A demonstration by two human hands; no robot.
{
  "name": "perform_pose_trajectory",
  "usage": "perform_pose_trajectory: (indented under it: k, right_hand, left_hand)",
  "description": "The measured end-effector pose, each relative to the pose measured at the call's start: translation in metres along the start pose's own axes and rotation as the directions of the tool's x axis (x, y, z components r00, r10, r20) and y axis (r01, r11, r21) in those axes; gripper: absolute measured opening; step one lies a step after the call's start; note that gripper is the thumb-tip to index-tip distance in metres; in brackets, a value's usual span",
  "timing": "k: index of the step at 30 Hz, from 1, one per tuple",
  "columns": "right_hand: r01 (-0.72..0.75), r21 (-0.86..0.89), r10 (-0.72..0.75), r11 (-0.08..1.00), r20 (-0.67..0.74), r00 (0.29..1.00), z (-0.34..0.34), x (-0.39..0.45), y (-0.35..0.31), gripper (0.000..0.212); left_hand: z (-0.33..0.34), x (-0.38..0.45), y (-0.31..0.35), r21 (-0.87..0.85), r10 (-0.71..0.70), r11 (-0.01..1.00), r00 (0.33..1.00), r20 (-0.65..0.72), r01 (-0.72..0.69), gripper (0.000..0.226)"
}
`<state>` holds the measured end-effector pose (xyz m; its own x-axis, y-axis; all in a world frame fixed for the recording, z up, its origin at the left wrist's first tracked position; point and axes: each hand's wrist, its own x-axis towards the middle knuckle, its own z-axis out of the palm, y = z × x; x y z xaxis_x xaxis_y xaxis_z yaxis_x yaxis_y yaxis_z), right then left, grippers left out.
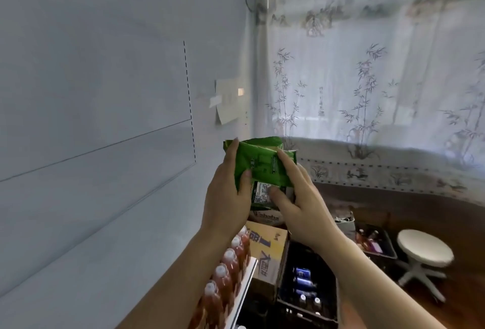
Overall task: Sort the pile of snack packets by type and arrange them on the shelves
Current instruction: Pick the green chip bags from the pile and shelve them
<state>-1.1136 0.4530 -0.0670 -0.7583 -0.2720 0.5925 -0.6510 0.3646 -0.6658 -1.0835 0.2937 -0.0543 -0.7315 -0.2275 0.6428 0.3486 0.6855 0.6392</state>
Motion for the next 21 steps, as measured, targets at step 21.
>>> perform_pose_trajectory:
  k: [21]
  right_hand:
    - [0.186, 0.173, -0.252, 0.967, 0.552, 0.794, 0.186, 0.288, 0.186, 0.061]
  left_hand:
    - [0.070, 0.183, -0.217, 0.279, -0.442, 0.818, 0.860, -0.254, 0.502, 0.092]
